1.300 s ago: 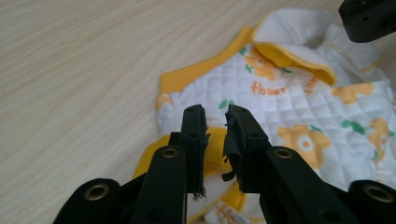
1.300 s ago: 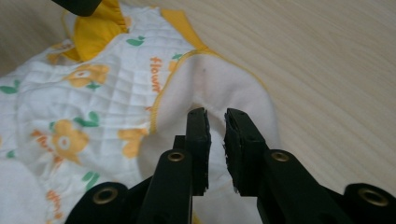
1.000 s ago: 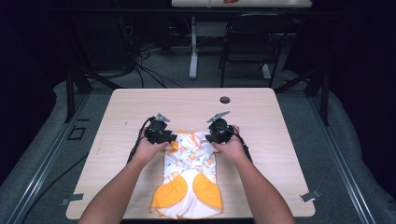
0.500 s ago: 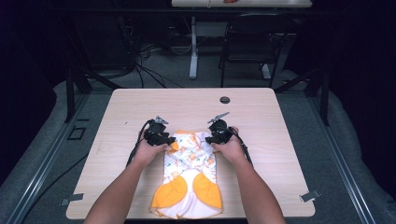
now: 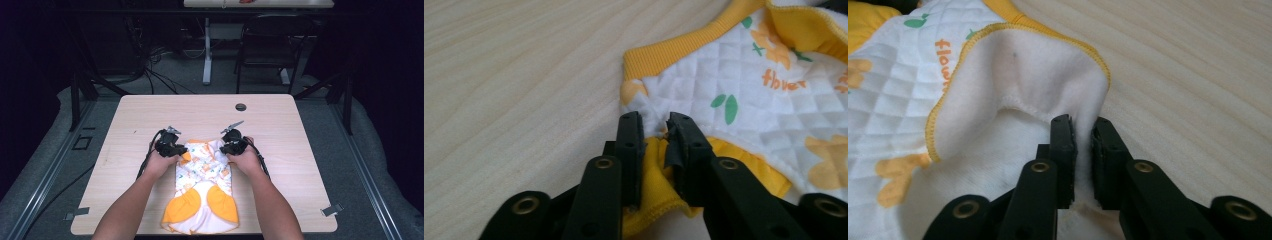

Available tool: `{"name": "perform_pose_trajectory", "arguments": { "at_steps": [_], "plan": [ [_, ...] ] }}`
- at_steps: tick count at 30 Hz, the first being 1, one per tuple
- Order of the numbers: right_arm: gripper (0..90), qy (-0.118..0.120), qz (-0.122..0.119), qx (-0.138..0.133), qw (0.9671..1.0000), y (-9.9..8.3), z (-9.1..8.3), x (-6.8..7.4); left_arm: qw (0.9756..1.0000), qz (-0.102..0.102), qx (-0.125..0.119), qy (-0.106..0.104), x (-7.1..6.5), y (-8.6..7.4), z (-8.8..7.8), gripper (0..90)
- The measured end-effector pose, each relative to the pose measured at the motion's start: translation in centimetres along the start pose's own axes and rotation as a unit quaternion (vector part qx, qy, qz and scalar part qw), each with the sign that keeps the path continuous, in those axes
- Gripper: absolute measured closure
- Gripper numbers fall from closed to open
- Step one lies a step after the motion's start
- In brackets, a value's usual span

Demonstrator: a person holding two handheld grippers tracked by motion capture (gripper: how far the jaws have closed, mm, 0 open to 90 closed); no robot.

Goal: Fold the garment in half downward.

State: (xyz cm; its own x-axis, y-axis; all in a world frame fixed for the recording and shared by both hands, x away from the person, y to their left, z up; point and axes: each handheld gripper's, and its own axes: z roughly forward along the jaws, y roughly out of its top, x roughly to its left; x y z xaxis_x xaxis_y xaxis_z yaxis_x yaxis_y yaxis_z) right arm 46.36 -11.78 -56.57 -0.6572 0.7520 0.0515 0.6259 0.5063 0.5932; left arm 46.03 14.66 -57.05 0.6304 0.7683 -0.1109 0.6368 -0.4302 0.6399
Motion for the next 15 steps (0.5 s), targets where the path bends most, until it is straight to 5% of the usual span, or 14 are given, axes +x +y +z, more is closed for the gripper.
{"name": "perform_pose_trajectory", "arguments": {
  "at_steps": [5, 15],
  "plan": [
    [85.7, -0.007, -0.010, -0.001, 0.9999, 0.1, -0.3, 0.3, 0.9997, -0.020, 0.003, -0.011, 0.2, 0.3, -0.2, 84.3],
    [85.9, -0.015, -0.030, -0.025, 0.9991, 0.2, -2.0, 0.6, 0.9998, 0.000, -0.020, -0.004, 0.0, 1.4, -2.3, 85.0]
  ]
}}
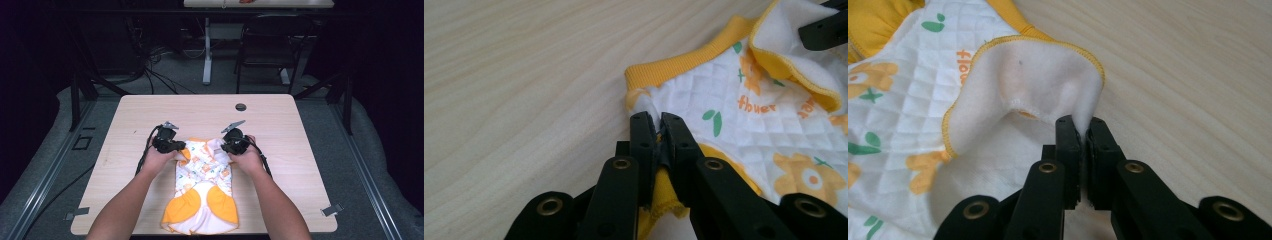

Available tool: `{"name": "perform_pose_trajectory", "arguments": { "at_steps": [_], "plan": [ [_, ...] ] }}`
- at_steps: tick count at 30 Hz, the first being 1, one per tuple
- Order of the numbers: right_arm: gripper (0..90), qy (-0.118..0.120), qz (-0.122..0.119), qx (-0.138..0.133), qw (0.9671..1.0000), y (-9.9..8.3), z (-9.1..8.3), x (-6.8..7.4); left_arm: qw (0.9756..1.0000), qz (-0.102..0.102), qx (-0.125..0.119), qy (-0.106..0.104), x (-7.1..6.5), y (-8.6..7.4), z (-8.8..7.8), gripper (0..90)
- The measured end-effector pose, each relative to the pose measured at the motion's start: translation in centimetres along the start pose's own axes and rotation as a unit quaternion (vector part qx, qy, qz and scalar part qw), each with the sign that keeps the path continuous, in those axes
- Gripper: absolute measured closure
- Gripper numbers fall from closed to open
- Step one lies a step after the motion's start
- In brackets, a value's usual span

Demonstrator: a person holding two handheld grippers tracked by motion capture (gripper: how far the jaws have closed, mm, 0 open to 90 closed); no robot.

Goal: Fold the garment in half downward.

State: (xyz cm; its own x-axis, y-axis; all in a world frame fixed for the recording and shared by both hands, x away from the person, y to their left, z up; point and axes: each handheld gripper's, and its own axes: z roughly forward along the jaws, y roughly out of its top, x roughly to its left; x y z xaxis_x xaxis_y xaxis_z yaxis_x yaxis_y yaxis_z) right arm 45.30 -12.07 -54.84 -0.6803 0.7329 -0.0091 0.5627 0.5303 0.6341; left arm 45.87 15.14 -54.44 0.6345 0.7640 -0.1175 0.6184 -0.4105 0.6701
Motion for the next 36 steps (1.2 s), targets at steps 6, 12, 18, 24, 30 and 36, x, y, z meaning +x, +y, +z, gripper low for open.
{"name": "perform_pose_trajectory", "arguments": {
  "at_steps": [6, 12, 18, 24, 30, 36],
  "plan": [
    [85.8, -0.008, -0.013, -0.013, 0.9998, 0.8, -1.4, 0.2, 0.9999, 0.008, -0.015, 0.004, -0.1, 0.7, -1.3, 85.1],
    [85.9, -0.019, -0.030, -0.024, 0.9991, 2.2, -2.8, 0.5, 0.9994, 0.012, -0.030, 0.010, 0.0, 1.5, -2.7, 85.1],
    [85.9, -0.023, -0.037, -0.034, 0.9985, 3.2, -3.8, 0.7, 0.9990, 0.015, -0.040, 0.015, 0.1, 2.2, -3.7, 85.1],
    [85.8, -0.028, -0.040, -0.045, 0.9978, 4.2, -4.7, 0.9, 0.9983, 0.013, -0.053, 0.019, 0.1, 2.8, -4.8, 85.1],
    [85.8, -0.039, -0.053, -0.055, 0.9963, 5.6, -6.2, 1.0, 0.9969, 0.027, -0.069, 0.025, 0.0, 4.1, -6.3, 85.1],
    [85.8, -0.047, -0.060, -0.073, 0.9944, 6.6, -7.8, 0.8, 0.9949, 0.040, -0.086, 0.032, -0.5, 5.4, -7.7, 85.1]
  ]
}}
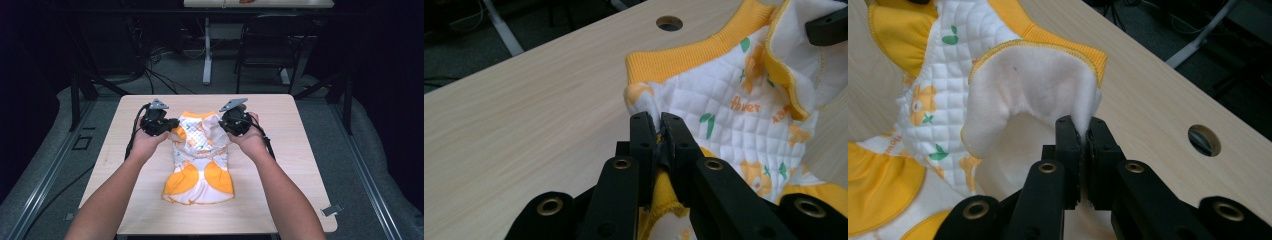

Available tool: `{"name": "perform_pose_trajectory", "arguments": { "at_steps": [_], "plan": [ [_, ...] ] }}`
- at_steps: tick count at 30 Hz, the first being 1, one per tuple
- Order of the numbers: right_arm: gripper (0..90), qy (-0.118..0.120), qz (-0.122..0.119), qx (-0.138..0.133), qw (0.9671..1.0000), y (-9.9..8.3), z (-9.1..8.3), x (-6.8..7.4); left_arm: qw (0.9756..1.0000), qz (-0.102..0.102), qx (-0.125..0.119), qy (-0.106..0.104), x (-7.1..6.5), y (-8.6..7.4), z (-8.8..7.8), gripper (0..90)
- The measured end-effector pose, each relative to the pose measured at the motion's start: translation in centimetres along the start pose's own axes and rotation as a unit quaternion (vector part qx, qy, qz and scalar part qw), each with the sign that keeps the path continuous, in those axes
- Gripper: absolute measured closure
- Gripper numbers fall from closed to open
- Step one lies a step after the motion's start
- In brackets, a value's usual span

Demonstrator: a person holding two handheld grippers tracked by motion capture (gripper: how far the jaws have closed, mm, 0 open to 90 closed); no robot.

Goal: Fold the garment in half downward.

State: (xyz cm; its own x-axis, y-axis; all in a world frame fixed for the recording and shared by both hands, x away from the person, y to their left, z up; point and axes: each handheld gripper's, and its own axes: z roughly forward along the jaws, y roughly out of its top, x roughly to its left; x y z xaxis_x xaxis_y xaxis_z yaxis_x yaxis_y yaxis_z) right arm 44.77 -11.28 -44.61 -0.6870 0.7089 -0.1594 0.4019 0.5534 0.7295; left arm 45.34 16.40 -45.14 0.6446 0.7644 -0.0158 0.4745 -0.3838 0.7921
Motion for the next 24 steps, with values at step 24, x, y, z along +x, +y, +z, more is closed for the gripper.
{"name": "perform_pose_trajectory", "arguments": {
  "at_steps": [24],
  "plan": [
    [85.7, 0.012, -0.018, -0.013, 0.9997, -2.0, -1.1, 1.2, 0.9994, 0.022, -0.007, -0.025, -1.3, -1.7, -1.0, 85.1]
  ]
}}
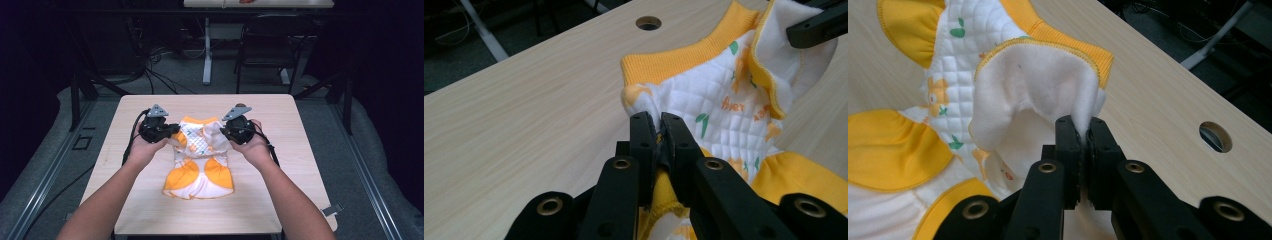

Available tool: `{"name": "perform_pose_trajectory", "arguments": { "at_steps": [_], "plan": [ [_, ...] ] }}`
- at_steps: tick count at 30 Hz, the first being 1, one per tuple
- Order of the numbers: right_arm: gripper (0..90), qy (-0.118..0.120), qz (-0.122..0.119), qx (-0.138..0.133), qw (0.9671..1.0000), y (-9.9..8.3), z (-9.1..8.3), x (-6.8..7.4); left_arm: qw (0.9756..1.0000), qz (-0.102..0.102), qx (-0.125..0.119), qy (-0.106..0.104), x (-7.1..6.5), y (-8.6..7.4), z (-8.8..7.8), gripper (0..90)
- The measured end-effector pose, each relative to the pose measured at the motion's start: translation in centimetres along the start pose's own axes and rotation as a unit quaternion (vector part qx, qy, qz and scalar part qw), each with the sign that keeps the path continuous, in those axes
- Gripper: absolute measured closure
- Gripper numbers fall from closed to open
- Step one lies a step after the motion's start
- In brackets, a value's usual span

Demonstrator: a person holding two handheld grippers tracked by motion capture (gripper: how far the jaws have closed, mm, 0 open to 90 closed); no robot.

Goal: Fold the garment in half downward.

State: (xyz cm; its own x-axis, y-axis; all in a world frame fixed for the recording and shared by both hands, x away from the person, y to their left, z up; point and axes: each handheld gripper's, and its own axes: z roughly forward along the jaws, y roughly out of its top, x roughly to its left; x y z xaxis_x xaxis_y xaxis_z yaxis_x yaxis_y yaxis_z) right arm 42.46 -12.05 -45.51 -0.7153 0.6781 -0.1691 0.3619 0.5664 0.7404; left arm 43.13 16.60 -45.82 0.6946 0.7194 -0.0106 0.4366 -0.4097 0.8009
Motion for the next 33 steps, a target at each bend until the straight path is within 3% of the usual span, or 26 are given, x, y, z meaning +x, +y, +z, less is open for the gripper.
{"name": "perform_pose_trajectory", "arguments": {
  "at_steps": [10, 20, 25, 33],
  "plan": [
    [85.6, 0.015, -0.017, 0.003, 0.9997, -1.3, 0.0, 1.1, 0.9998, 0.004, 0.010, -0.017, -0.5, -2.0, 0.0, 85.0],
    [85.6, 0.033, -0.024, 0.028, 0.9988, -3.6, 0.4, 2.1, 0.9987, 0.011, 0.031, -0.039, -1.5, -4.4, 0.7, 85.0],
    [85.6, 0.038, -0.020, 0.026, 0.9987, -4.3, 0.5, 2.5, 0.9981, 0.013, 0.039, -0.045, -1.9, -5.1, 0.9, 85.0],
    [85.5, 0.053, -0.035, 0.047, 0.9969, -5.9, 0.9, 3.7, 0.9973, 0.007, 0.045, -0.058, -2.5, -6.7, 1.1, 85.0]
  ]
}}
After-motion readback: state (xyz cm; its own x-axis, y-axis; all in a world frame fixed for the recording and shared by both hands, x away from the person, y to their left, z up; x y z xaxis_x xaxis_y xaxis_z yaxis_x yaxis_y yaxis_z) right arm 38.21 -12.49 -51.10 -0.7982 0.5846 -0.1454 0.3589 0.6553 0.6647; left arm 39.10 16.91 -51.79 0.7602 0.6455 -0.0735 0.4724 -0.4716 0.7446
